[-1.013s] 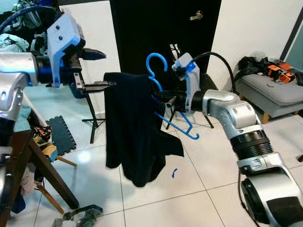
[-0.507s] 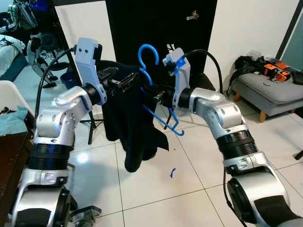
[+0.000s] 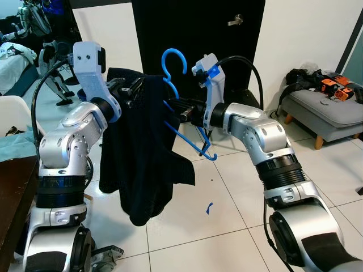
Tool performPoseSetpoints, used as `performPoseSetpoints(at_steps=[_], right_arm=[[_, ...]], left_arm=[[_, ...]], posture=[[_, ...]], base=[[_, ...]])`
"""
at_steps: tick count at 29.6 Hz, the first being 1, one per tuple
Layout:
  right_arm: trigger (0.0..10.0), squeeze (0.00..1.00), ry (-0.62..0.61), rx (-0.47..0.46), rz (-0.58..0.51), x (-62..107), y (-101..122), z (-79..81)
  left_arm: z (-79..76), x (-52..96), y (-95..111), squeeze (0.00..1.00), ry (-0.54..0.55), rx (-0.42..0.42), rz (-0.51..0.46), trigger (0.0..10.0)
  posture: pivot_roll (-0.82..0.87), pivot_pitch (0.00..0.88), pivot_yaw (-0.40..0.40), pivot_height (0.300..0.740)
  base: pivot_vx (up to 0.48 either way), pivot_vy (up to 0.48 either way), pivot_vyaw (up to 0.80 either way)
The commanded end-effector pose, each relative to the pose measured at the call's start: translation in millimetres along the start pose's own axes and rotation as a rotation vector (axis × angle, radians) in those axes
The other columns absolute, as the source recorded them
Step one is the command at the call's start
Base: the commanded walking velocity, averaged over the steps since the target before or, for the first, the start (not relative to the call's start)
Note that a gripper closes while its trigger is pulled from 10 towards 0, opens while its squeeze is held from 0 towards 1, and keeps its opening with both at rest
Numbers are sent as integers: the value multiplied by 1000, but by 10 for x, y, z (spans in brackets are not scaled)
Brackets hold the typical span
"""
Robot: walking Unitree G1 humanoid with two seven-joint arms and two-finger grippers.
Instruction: Hang hanger
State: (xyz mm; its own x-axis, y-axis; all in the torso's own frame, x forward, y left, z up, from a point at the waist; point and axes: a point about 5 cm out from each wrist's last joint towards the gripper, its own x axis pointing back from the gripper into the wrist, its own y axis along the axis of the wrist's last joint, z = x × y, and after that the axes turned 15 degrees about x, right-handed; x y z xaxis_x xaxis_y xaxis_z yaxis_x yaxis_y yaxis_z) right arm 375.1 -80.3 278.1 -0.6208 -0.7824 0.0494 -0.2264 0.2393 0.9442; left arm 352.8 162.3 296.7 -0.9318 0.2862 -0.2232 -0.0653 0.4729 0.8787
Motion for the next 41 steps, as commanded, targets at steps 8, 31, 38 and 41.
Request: performPoseSetpoints(at_steps=[8, 31, 38, 41], right_arm=[[0, 0, -21, 34, -91, -2, 200, -40], [0, 0, 79, 42, -168, 2, 355, 77], [0, 0, 102, 48, -179, 10, 375, 107], [0, 0, 102, 48, -178, 11, 373, 106]], left_arm=[[-185, 44, -145, 518, -112, 181, 72, 10000], [-181, 118, -264, 0, -118, 147, 155, 10000], [-197, 115, -250, 0, -133, 134, 137, 9608], [-194, 120, -217, 0, -135, 129, 122, 0]], posture=[[13, 0, 85, 740], [11, 0, 89, 740], [9, 0, 89, 740], [12, 0, 88, 740]], base=[[0, 0, 0], [0, 0, 0], [0, 0, 0], [0, 0, 0]])
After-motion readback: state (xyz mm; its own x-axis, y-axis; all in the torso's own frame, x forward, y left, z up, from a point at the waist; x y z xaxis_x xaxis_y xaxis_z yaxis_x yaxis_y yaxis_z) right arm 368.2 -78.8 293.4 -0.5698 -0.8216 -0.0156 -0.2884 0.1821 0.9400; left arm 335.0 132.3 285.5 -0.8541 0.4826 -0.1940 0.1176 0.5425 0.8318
